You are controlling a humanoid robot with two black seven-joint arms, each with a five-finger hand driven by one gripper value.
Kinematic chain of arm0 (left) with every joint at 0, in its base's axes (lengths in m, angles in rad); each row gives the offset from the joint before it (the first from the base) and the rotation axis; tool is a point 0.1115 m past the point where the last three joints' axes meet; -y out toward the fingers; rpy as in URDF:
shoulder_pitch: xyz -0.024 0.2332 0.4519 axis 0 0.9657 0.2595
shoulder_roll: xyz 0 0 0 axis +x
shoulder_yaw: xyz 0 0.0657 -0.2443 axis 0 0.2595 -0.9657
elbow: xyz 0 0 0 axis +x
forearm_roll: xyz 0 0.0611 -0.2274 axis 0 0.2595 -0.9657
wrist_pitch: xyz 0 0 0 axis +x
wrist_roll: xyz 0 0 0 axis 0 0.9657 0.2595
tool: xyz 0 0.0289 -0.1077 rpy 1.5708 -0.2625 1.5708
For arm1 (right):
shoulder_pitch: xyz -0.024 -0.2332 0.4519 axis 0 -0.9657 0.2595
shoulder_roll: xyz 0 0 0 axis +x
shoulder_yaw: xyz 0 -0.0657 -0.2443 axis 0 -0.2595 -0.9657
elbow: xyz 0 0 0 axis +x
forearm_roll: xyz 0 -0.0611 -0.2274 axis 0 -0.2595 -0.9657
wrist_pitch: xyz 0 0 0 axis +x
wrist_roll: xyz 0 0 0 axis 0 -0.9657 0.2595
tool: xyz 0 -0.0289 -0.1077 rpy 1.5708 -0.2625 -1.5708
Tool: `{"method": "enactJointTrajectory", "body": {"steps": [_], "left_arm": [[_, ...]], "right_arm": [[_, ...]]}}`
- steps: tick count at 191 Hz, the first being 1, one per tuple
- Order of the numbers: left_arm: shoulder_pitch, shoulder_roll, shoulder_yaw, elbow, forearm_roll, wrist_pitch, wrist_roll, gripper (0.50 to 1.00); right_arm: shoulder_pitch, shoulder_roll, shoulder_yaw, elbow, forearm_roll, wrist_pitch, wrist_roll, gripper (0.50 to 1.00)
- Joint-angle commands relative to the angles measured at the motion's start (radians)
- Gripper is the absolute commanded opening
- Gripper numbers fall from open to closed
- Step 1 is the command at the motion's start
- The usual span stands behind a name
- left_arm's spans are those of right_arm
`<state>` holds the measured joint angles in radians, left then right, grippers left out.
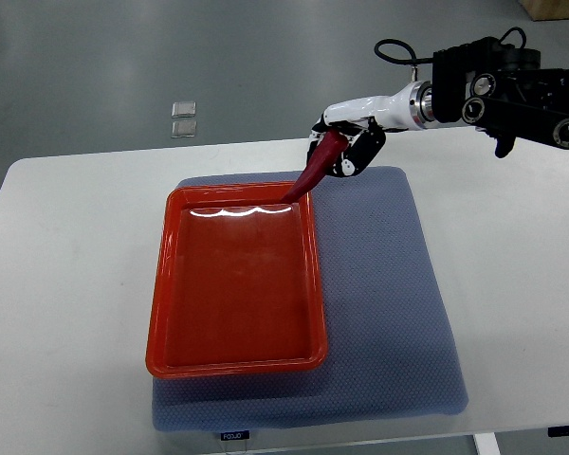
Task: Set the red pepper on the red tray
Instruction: 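Carry the held red pepper over the red tray and lower it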
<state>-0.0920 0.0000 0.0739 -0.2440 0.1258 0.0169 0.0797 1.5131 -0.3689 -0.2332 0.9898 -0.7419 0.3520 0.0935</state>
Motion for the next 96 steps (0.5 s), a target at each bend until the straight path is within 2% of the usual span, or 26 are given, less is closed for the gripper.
{"method": "enactJointTrajectory", "body": {"steps": [1,63,96], "left_arm": [[0.000,0.000,0.001,-0.003,0.000,0.000,0.000,1.000],[0.000,0.000,0.001,-0.005,0.000,0.000,0.000,1.000],[0.000,0.000,0.000,-0.003,0.000,0.000,0.000,1.000]], "right_arm": [[0.007,0.077,-0.003,-0.008,0.013,-0.005,0.003,0.500],[-0.060,0.361,-0.021,-0.132,-0.001,-0.028,0.009,0.500],[-0.128,0.369,-0.035,-0.180,-0.010,-0.051,0.014,0.500]]}}
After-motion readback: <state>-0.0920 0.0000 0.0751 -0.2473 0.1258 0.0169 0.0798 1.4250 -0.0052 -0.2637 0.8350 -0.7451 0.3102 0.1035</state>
